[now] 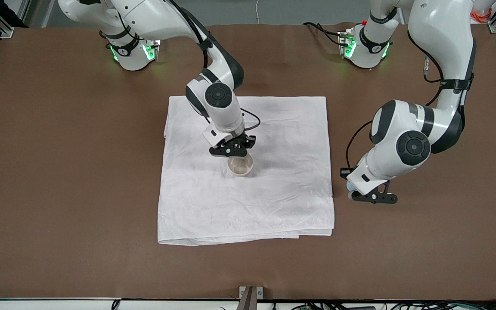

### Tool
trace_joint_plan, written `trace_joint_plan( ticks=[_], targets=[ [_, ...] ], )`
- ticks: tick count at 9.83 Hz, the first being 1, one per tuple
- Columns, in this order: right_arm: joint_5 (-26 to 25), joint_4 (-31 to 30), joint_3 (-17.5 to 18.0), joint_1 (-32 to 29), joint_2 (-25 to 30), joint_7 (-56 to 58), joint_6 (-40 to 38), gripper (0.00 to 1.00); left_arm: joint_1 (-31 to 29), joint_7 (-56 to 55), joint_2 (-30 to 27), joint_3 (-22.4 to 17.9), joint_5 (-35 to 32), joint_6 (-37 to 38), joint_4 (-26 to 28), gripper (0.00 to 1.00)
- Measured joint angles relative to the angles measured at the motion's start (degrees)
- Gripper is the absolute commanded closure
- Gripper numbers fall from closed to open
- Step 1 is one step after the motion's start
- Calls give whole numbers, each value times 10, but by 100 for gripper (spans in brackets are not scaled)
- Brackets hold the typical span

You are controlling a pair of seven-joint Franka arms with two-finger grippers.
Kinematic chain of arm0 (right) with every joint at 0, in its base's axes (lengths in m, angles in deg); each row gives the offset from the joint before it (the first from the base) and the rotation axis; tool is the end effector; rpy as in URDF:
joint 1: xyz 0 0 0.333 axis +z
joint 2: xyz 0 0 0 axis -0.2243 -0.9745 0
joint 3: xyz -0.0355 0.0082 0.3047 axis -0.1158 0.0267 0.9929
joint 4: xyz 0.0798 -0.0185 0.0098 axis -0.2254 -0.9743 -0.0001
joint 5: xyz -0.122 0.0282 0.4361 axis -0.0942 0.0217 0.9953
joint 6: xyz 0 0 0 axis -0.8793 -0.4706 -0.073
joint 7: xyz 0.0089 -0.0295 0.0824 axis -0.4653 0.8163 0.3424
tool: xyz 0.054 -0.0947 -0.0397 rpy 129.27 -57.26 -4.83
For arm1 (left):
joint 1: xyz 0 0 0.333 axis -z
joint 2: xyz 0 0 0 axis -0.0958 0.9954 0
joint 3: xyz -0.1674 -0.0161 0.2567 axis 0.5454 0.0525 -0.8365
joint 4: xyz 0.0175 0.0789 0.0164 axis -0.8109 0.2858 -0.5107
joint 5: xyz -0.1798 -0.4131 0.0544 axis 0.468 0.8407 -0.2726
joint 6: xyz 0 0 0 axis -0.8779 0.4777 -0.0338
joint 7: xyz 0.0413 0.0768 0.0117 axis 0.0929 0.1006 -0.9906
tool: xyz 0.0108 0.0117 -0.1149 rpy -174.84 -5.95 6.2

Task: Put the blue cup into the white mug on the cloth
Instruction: 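Carry the white mug onto the cloth center with the right gripper, then release the mug and lift the right gripper while the left gripper carries the cup, then lower the blue cup into the white mug with the left gripper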

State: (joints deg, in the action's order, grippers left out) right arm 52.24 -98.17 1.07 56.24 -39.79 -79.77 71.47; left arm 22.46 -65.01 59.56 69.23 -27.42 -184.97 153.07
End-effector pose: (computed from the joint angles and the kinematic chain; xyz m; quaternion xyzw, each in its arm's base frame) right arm 0.5153 0.5024 0.1983 -0.9967 0.0617 -0.0139 0.0509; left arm 0.6831 -0.2168 0.2906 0.9980 -0.0539 -0.0289 0.0153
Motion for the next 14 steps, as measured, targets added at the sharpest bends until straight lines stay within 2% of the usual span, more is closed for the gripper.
trace_joint_plan(
  ticks=[2,3,6,8,10,12,14],
  targets=[
    [-1,13,-3,-1,18,0,-58,0,9,0,0,1,0,10,-14,100],
    [-1,21,-5,-3,49,0,-110,0,19,0,0,4,0,26,-28,100],
    [-2,27,-9,-25,186,25,-264,0,68,-2,22,8,0,39,-76,100],
    [-2,27,-12,-86,263,93,-337,0,102,-2,52,11,0,39,-111,100],
    [-3,37,-16,-175,315,186,-402,0,149,-3,82,12,0,38,-151,100],
    [-3,100,-18,-276,329,292,-474,0,196,-3,103,13,1,39,-193,100],
    [-3,143,-18,-347,329,369,-497,0,230,-3,106,13,1,40,-207,100]
  ],
)
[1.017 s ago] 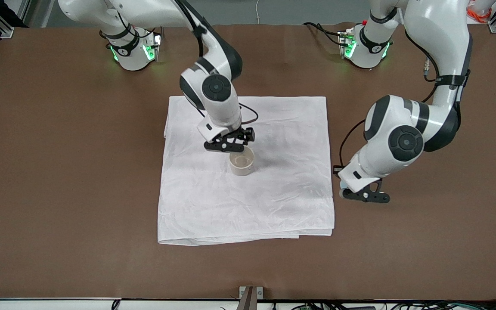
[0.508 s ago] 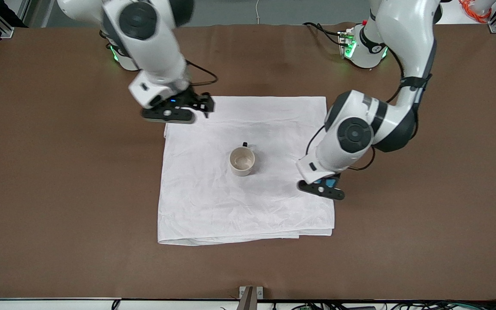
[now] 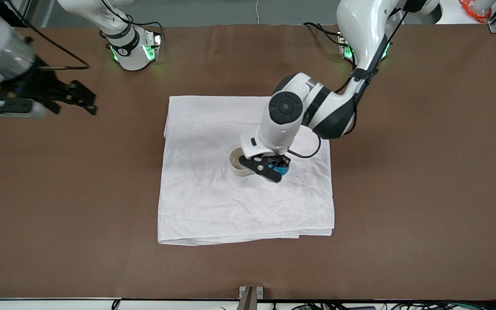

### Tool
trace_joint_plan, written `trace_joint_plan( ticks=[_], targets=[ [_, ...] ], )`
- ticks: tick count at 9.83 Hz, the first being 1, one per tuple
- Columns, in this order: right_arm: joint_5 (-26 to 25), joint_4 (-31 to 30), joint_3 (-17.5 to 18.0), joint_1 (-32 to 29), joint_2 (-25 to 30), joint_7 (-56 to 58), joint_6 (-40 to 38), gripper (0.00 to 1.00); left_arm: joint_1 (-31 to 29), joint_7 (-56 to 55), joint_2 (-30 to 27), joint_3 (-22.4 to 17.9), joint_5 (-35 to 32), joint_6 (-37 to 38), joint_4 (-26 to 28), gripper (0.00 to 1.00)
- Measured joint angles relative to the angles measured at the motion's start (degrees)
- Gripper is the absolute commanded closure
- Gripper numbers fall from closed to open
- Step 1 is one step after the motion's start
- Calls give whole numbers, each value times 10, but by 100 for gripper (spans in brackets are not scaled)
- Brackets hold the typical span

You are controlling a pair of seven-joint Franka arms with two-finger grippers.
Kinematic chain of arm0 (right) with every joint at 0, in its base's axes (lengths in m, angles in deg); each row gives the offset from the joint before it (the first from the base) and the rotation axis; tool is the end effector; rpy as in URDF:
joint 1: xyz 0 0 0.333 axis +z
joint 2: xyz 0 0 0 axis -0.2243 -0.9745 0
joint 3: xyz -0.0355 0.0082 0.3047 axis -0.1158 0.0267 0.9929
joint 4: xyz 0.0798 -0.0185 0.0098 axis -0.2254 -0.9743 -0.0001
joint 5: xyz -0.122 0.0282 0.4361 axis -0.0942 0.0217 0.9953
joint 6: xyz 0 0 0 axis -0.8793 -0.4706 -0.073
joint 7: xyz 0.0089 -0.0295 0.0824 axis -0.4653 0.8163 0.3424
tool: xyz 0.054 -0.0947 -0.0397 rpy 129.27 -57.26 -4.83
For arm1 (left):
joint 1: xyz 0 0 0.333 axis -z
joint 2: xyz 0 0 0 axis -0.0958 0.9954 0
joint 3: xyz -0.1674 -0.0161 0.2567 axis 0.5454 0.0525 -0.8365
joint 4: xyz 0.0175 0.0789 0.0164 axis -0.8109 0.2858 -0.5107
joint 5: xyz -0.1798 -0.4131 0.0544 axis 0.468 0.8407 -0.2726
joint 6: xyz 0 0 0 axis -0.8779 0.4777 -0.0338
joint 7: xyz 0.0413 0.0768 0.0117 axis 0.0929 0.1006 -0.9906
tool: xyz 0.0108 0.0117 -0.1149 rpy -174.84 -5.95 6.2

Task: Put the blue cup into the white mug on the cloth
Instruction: 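Lower the blue cup into the white mug with the left gripper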

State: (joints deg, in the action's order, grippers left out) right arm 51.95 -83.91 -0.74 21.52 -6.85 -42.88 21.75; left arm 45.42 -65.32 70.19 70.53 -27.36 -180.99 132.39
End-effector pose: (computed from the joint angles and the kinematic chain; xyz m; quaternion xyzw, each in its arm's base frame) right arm 0.6075 0.0890 0.6478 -0.9987 0.0351 -0.0198 0.0299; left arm 0.5917 -0.5247 0.3338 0.9650 -0.2590 0.0123 0.0402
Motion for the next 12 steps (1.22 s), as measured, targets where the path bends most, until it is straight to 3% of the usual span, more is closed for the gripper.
trace_joint_plan(
  ticks=[3,12],
  targets=[
    [0,8,1,-47,-8,53,3,0,38,1,4,0,0,0,-1,100],
    [-29,41,6,-67,-17,57,-17,0,73,38,49,-5,0,-48,-6,100]
  ],
)
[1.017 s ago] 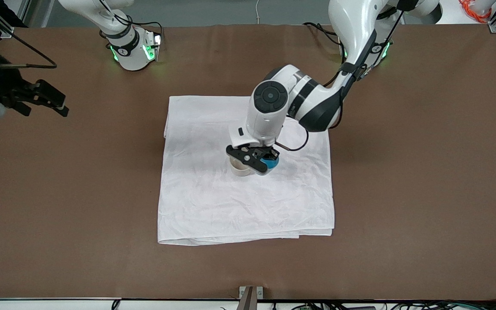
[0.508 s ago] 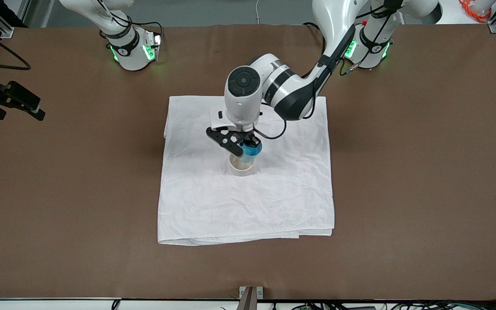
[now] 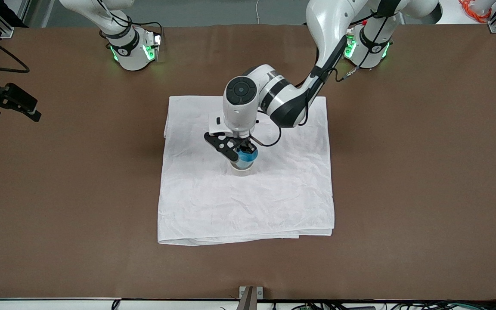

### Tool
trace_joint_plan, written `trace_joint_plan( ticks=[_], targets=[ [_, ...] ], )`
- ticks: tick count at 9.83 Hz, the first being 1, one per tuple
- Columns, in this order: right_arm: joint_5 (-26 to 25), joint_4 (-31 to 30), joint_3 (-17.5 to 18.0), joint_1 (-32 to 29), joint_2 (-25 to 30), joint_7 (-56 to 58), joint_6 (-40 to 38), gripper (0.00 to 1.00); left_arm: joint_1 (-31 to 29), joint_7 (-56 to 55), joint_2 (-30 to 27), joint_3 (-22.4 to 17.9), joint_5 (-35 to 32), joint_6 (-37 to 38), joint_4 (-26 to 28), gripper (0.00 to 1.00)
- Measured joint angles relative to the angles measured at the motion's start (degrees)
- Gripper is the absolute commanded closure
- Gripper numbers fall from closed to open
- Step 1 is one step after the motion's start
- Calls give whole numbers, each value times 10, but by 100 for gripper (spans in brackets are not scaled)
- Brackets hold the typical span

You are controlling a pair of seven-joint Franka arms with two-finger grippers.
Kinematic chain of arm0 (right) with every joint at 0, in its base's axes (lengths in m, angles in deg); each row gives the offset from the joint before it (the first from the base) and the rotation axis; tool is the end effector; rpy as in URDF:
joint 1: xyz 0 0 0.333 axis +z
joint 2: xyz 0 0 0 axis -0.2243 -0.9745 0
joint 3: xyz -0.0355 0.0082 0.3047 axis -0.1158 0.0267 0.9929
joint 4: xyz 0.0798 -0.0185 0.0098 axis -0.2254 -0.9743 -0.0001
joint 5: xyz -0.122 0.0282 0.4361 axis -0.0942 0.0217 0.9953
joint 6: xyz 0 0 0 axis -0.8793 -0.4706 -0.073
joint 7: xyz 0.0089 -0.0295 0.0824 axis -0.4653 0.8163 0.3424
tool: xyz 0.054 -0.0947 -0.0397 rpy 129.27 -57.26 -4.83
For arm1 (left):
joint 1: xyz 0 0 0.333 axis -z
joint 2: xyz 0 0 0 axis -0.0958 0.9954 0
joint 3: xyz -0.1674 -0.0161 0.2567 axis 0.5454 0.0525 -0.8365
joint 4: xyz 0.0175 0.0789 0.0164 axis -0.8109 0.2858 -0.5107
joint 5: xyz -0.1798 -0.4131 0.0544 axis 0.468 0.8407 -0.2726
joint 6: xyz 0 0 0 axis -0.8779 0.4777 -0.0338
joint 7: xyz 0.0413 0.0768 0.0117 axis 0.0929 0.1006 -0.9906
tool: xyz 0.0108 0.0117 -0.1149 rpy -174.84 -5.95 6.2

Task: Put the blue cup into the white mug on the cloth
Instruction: 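Lower the blue cup into the white mug with the left gripper, then open the left gripper and lift it away from the mug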

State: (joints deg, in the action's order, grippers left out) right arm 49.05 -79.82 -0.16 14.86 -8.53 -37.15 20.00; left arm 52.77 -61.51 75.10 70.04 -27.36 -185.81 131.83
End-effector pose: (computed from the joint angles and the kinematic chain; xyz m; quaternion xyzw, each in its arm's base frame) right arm 0.6185 0.0183 0.6645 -0.9988 0.0397 -0.0302 0.0029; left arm 0.5303 -0.5988 0.2788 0.9371 -0.3463 0.0160 0.0400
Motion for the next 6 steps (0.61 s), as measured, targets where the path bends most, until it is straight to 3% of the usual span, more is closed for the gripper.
trace_joint_plan(
  ticks=[2,4,5,6],
  targets=[
    [2,10,2,-29,0,9,-14,0,0,0,6,0,0,-8,0,97],
    [2,12,5,-34,0,11,-18,0,0,0,15,-1,0,-21,0,83],
    [2,11,7,-34,-1,11,-21,0,0,0,21,-1,0,-33,0,62],
    [2,6,8,-34,-2,11,-22,0,0,0,25,-1,0,-42,0,57]
  ],
)
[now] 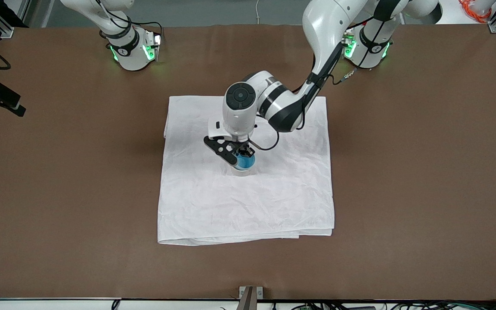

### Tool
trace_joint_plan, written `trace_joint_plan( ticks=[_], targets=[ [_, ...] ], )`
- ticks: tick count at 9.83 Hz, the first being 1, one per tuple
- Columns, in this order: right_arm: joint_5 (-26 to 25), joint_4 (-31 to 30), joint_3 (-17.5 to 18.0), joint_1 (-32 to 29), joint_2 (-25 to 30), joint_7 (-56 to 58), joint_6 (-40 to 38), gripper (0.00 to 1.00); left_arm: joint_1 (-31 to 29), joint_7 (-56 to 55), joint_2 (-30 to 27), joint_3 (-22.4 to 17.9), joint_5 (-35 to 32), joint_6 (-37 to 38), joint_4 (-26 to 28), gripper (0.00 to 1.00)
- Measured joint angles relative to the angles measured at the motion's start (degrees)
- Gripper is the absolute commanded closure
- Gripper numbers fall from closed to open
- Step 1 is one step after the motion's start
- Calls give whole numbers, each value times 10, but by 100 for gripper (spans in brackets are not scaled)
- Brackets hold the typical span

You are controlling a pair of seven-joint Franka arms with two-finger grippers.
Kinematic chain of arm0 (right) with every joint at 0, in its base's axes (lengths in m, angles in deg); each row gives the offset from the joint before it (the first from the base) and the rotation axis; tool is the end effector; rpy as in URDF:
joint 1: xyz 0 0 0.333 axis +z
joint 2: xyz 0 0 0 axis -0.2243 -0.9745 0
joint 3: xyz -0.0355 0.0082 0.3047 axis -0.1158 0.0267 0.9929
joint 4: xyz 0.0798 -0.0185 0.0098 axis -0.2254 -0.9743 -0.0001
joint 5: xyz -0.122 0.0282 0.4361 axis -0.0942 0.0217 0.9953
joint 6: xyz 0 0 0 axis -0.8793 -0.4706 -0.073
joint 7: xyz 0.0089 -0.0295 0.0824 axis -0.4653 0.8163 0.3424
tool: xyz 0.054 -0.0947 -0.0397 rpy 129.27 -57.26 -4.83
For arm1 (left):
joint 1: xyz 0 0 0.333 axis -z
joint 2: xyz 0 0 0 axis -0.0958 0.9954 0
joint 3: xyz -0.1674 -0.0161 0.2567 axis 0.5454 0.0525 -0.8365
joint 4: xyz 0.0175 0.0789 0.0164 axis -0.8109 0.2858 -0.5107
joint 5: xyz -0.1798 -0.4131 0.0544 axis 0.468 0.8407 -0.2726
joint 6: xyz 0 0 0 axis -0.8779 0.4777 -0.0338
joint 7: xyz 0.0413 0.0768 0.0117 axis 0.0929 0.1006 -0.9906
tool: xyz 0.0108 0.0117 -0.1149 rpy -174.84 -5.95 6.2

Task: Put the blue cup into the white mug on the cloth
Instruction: 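Open the left gripper and lift it away from the mug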

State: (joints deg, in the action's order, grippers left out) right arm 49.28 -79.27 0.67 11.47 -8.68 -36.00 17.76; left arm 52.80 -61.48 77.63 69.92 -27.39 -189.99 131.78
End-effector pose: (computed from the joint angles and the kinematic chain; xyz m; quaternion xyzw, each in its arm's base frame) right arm 0.6150 -0.0089 0.6643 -0.9986 0.0517 -0.0142 0.0035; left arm 0.5348 -0.6017 0.2509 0.9372 -0.3445 0.0298 0.0456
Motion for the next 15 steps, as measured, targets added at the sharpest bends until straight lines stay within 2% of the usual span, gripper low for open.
trace_joint_plan(
  ticks=[3,4,6,7,9,10,12,15],
  targets=[
    [0,-18,2,0,1,0,11,0,-1,0,-4,-3,0,5,-13,57],
    [0,-18,2,0,2,0,12,0,-3,0,-15,-6,0,27,-19,57],
    [0,-18,3,0,3,1,12,0,-19,-3,-61,-18,0,97,-29,49],
    [0,-18,3,0,3,1,12,0,-40,-7,-94,-27,0,136,-30,46],
    [0,-18,4,0,3,1,12,0,-124,-12,-144,-39,0,198,-30,43],
    [0,-18,5,0,3,1,12,0,-177,-10,-161,-40,0,217,-29,39],
    [0,-18,5,1,3,1,11,0,-258,-6,-185,-42,0,240,-29,0],
    [0,-19,6,1,3,1,9,0,-338,-6,-208,-43,0,252,-28,0]
  ],
)
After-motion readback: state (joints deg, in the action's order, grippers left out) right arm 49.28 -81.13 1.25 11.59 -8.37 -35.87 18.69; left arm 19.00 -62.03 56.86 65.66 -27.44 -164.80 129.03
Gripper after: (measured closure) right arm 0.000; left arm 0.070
